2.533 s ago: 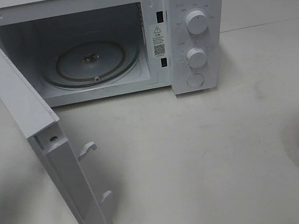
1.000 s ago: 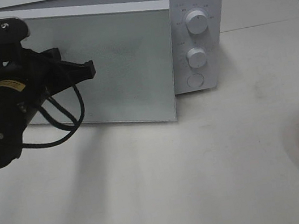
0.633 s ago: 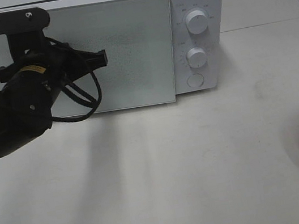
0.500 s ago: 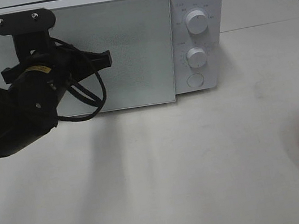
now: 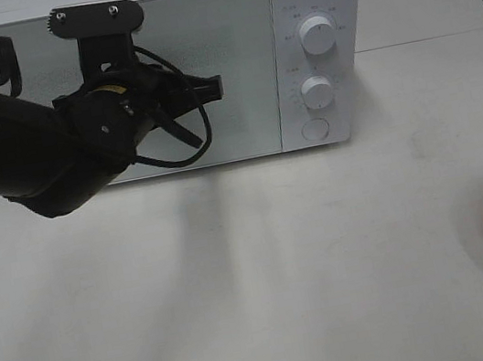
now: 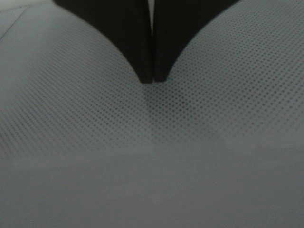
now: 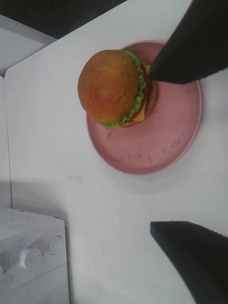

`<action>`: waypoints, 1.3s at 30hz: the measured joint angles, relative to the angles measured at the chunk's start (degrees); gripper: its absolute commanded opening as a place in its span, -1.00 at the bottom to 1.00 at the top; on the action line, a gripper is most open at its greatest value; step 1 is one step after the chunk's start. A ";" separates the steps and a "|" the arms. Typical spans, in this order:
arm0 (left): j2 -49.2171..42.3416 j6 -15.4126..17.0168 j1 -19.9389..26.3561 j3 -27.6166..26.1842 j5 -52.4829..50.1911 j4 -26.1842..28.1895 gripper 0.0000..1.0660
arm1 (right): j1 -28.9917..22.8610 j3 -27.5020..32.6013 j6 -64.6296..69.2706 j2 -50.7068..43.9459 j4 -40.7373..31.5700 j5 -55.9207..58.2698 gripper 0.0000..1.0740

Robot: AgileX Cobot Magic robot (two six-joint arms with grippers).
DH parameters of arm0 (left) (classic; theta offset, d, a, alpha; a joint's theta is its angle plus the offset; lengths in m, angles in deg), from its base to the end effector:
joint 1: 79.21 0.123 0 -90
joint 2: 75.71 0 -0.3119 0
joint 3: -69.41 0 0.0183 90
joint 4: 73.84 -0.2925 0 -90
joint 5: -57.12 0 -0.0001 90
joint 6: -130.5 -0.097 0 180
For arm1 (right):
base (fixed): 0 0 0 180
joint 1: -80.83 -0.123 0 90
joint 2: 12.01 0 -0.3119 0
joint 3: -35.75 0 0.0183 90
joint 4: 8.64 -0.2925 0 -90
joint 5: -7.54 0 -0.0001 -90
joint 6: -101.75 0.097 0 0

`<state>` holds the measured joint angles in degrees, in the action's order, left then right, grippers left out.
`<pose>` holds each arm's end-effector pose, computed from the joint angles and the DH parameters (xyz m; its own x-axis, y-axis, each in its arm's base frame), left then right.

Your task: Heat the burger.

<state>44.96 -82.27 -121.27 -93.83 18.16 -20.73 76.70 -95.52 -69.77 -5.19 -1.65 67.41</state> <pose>0.3656 -0.2642 0.1574 -0.3184 0.0206 -0.9477 0.1631 0.9860 -0.0334 0.0091 -0.0096 0.2994 -0.4216 0.0557 -0.9051 0.0600 0.9976 0.0335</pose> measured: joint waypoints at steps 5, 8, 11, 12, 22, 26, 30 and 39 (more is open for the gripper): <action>0.00 -5.84 -1.83 -1.03 -0.57 3.15 -1.00 | 0.00 0.00 0.00 0.00 0.00 0.00 0.42; -0.34 -8.88 -3.38 -1.78 -2.64 5.73 -1.00 | 0.00 0.00 0.00 0.00 0.00 0.00 0.42; -1.38 -11.23 -4.64 -2.06 -3.44 7.79 -1.00 | 0.00 0.00 0.00 0.00 0.00 0.00 0.42; -2.01 -11.80 -5.27 -2.06 -1.66 8.25 -1.00 | 0.00 0.00 0.00 0.00 0.00 0.00 0.42; -3.04 -14.15 -5.50 -2.06 19.54 4.76 -1.00 | 0.00 0.00 0.00 0.00 0.00 0.00 0.42; -3.04 -14.55 -5.50 -2.06 28.71 3.38 -1.00 | 0.00 0.00 0.00 0.00 0.00 0.00 0.42; -3.09 -14.55 -4.76 -2.06 37.93 2.69 -1.00 | 0.00 0.00 0.00 0.00 0.00 0.00 0.42; -5.04 -14.21 3.78 -2.06 59.07 2.12 0.51 | 0.00 0.00 0.00 0.00 0.00 0.00 0.42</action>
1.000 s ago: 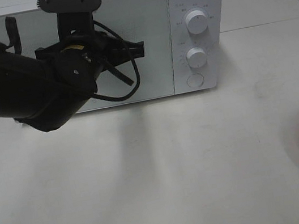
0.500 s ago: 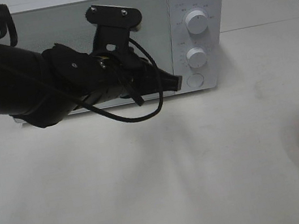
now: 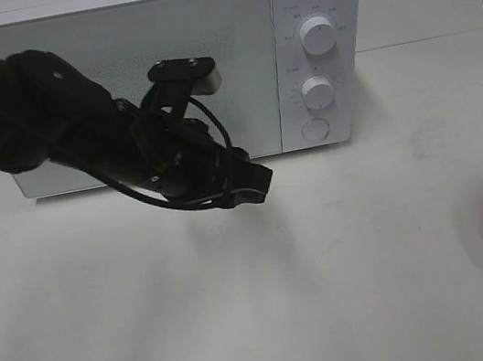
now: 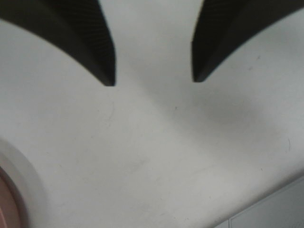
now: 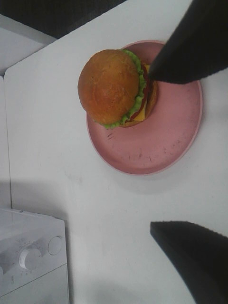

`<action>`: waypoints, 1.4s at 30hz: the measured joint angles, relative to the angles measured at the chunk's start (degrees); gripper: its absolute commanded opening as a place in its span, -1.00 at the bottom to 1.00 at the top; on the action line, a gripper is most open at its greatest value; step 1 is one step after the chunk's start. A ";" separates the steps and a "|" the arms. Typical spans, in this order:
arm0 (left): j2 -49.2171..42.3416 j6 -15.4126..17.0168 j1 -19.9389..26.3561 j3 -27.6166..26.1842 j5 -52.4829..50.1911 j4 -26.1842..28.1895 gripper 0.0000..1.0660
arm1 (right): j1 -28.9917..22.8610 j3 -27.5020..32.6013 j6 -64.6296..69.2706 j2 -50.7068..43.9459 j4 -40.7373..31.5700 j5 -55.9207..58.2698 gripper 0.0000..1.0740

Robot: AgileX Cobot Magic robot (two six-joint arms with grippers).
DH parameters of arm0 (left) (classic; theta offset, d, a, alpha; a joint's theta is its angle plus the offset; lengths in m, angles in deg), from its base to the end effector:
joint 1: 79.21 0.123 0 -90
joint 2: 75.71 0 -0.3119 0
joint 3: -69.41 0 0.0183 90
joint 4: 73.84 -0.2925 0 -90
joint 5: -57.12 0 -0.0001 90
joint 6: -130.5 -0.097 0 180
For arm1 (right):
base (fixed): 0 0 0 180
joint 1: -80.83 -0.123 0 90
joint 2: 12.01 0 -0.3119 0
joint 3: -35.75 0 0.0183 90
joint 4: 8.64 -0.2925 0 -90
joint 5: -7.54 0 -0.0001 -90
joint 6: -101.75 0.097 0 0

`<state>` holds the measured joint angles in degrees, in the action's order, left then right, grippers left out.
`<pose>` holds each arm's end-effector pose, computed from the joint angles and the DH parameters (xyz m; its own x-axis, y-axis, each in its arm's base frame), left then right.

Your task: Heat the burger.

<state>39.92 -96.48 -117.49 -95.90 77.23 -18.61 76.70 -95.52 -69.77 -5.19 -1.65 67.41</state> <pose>0.3181 -0.2860 0.1554 -0.6988 0.4122 -0.5847 0.6551 0.6971 -0.2914 0.0091 -0.0096 0.2994 -0.4216 0.0557 -0.9051 0.0600 0.9976 0.0335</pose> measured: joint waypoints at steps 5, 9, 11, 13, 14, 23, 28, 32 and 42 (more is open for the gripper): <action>-3.38 9.11 4.76 -0.06 12.15 -6.88 0.77 | 0.00 0.00 0.00 0.00 0.00 0.00 0.42; -5.73 19.25 8.65 -0.23 20.00 -17.36 0.77 | 0.00 0.00 0.00 0.00 0.00 0.00 0.42; -7.28 24.98 10.66 -0.23 23.55 -22.75 0.77 | 0.00 0.00 0.00 0.00 0.00 0.00 0.42; -8.82 30.14 12.55 -0.23 26.70 -27.16 0.77 | 0.00 0.00 0.00 0.00 0.00 0.00 0.42; -9.45 31.97 13.35 -0.23 28.02 -28.65 0.77 | 0.00 0.00 0.00 0.00 0.00 0.00 0.42; -15.01 40.22 19.77 -0.23 39.25 -38.27 0.77 | 0.00 0.00 0.00 0.00 0.00 0.00 0.42; -19.08 45.89 23.84 -0.23 44.12 -45.89 0.77 | 0.00 0.00 0.00 0.00 0.00 0.00 0.42; -20.68 46.98 26.24 -0.23 45.89 -47.78 0.77 | 0.00 0.00 0.00 0.00 0.00 0.00 0.42; -28.82 47.56 35.24 4.81 46.87 -48.13 0.77 | 0.00 0.00 0.00 0.00 0.00 0.00 0.42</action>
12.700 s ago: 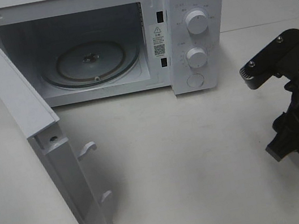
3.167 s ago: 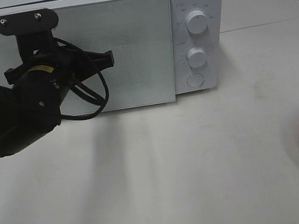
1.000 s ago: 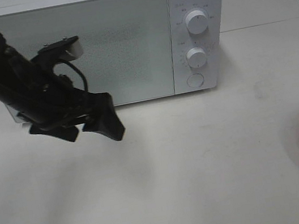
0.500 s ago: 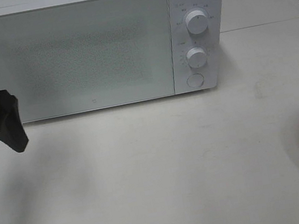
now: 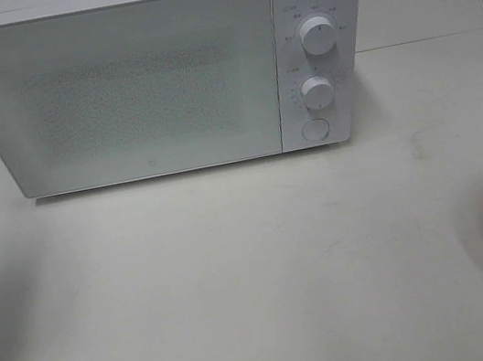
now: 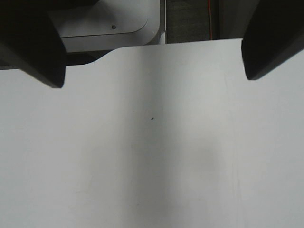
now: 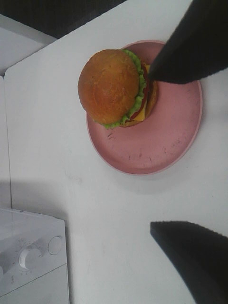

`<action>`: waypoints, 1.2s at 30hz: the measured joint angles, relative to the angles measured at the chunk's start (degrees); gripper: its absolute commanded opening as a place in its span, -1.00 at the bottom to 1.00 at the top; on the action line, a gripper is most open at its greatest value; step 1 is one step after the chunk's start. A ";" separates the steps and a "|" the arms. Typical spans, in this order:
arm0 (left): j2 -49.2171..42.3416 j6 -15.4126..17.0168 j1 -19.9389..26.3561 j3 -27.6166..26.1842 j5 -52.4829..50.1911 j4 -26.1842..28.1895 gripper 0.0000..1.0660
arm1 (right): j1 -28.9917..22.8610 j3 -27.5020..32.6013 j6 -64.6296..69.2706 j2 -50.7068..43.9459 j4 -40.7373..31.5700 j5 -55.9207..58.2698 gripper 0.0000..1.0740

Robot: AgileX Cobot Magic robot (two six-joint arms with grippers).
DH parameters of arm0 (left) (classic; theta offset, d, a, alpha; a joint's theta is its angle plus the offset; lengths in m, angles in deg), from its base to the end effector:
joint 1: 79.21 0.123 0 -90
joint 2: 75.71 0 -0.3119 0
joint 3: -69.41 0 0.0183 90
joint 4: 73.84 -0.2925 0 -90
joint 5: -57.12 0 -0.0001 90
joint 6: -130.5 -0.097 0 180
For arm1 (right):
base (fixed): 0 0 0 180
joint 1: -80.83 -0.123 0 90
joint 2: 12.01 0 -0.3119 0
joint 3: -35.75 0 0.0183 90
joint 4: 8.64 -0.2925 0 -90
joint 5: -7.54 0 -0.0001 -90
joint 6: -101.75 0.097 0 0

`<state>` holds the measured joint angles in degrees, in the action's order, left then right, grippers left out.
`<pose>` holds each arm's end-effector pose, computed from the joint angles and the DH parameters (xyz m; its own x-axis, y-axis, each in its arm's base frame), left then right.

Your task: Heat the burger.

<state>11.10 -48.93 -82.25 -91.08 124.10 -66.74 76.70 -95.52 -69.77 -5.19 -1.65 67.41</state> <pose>0.2789 -0.0259 0.2741 -0.9936 -0.0055 -0.1126 0.0081 0.9928 -0.1197 0.0091 -0.0096 0.2994 -0.4216 0.0557 -0.9051 0.0600 0.9976 0.0335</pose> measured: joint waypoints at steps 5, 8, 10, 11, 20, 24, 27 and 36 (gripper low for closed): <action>-9.57 0.40 2.92 6.99 0.00 -0.80 0.77 | 0.00 0.00 0.00 0.00 0.00 0.00 0.42; -11.12 0.40 3.04 7.85 0.00 -1.09 0.77 | 0.00 0.00 0.00 0.00 0.00 0.00 0.42; -17.30 0.29 3.04 11.52 -0.11 -2.06 0.77 | 0.00 0.00 0.00 0.00 0.00 0.00 0.42; -17.30 0.29 3.04 11.52 -0.11 -2.06 0.77 | 0.00 0.00 0.00 0.00 0.00 0.00 0.42; -32.83 -0.57 3.04 22.23 -4.98 -2.81 0.77 | 0.00 0.00 0.00 0.00 0.00 0.00 0.42; -41.77 -3.67 3.04 27.50 -7.91 -2.69 0.77 | 0.00 0.00 0.00 0.00 0.00 0.00 0.42; -46.64 -5.73 3.04 28.42 -7.68 -2.46 0.77 | 0.00 0.00 0.00 0.00 0.00 0.00 0.42; -58.16 -7.22 3.04 29.56 -7.33 -2.01 0.77 | 0.00 0.00 0.00 0.00 0.00 0.00 0.42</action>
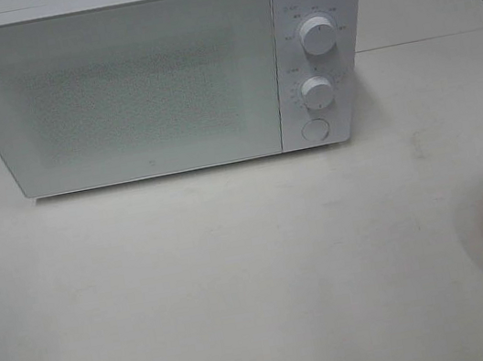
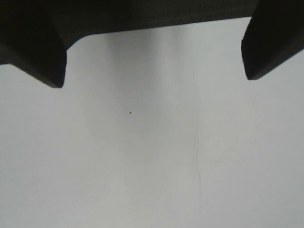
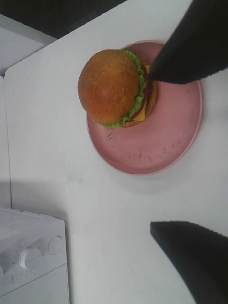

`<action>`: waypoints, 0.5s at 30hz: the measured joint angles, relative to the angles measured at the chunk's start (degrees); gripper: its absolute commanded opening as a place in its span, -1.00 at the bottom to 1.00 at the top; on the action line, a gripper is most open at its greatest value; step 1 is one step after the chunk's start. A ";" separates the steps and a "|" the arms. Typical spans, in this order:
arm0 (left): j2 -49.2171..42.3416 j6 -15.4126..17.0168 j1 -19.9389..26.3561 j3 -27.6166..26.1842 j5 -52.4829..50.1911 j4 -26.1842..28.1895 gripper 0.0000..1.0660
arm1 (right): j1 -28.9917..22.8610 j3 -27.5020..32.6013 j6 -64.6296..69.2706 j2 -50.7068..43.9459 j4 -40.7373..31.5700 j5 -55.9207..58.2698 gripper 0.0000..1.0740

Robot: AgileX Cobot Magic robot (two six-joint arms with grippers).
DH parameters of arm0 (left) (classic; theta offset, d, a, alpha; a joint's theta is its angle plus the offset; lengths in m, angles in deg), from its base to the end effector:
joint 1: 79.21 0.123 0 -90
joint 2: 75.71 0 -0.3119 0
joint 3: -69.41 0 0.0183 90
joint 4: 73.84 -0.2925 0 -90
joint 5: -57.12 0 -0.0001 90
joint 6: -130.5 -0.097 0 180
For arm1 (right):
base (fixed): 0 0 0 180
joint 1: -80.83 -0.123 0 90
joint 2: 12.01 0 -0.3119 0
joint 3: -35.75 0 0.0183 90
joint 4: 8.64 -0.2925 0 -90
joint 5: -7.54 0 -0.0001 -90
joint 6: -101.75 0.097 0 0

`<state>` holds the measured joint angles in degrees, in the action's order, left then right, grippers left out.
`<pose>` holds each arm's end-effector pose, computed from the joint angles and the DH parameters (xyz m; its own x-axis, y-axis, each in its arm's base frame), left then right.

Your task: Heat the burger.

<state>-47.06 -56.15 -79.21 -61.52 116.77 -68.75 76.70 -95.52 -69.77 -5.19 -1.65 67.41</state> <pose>0.0738 -0.0074 0.2815 -0.7290 0.0708 -0.6808 0.1040 0.9945 -0.0079 0.0091 -0.0096 0.2994 -0.4216 0.0557 -0.9051 0.0600 0.9976 0.0335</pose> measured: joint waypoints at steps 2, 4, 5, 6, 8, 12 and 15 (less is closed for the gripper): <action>-3.78 0.00 0.00 0.06 0.00 1.49 0.77 | 0.00 0.00 0.00 0.00 0.00 0.00 0.42; -6.25 0.00 0.00 0.06 0.00 2.98 0.77 | 0.00 0.00 0.00 0.00 0.00 0.00 0.42; -7.56 0.00 0.00 0.06 0.00 4.01 0.77 | 0.00 0.00 0.00 0.00 0.00 0.00 0.42; -7.56 0.00 0.00 0.06 0.00 4.01 0.77 | 0.00 0.00 0.00 0.00 0.00 0.00 0.42; -11.34 0.06 0.00 0.11 -0.11 6.07 0.77 | 0.00 0.00 0.00 0.00 0.00 0.00 0.42; -15.41 0.06 0.40 0.11 -0.11 6.82 0.77 | 0.00 0.00 0.00 0.00 0.00 0.00 0.42; -20.40 0.06 2.98 0.11 -0.11 6.88 0.77 | 0.00 0.00 0.00 0.00 0.00 0.00 0.42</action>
<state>-67.45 -56.09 -76.23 -61.40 116.65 -61.87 76.70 -95.52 -69.77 -5.19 -1.65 67.41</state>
